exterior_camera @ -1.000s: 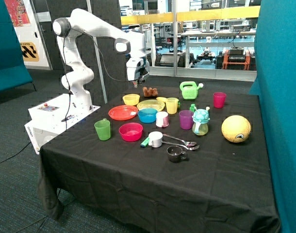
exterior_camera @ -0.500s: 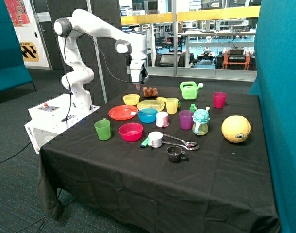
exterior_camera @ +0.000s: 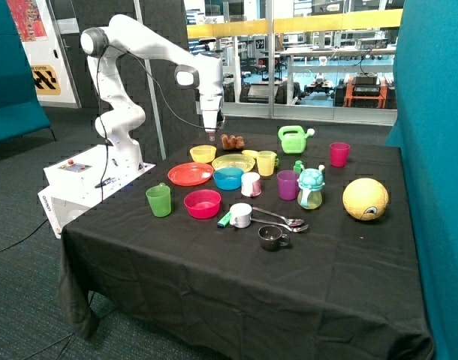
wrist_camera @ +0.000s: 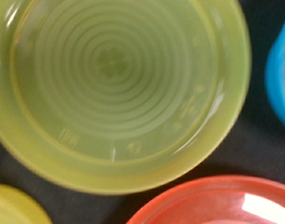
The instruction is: Stack the bowls
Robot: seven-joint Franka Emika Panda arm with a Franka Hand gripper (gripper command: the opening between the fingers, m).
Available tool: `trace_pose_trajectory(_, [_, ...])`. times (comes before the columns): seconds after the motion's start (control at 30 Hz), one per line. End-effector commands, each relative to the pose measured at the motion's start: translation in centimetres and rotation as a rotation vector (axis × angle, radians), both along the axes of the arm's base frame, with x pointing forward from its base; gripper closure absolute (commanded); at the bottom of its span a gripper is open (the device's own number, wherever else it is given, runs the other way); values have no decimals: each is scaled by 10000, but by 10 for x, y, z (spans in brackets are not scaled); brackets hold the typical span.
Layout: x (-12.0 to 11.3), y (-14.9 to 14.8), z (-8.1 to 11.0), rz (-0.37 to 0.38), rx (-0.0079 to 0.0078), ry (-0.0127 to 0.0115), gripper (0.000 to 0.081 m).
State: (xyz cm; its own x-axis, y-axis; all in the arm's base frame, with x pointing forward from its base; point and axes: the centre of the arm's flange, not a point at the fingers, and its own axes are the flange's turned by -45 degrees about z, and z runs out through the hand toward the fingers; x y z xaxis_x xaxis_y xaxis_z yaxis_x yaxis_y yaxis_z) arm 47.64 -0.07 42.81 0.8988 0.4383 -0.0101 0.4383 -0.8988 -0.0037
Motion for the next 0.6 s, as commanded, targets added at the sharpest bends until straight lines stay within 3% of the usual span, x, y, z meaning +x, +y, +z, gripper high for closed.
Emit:
trace_pose_trajectory(0.0, [-41,20,-10,1257,18,-106,660])
trace_pose_trajectory(0.57, [-77,30,-37,2178,23,-106,645])
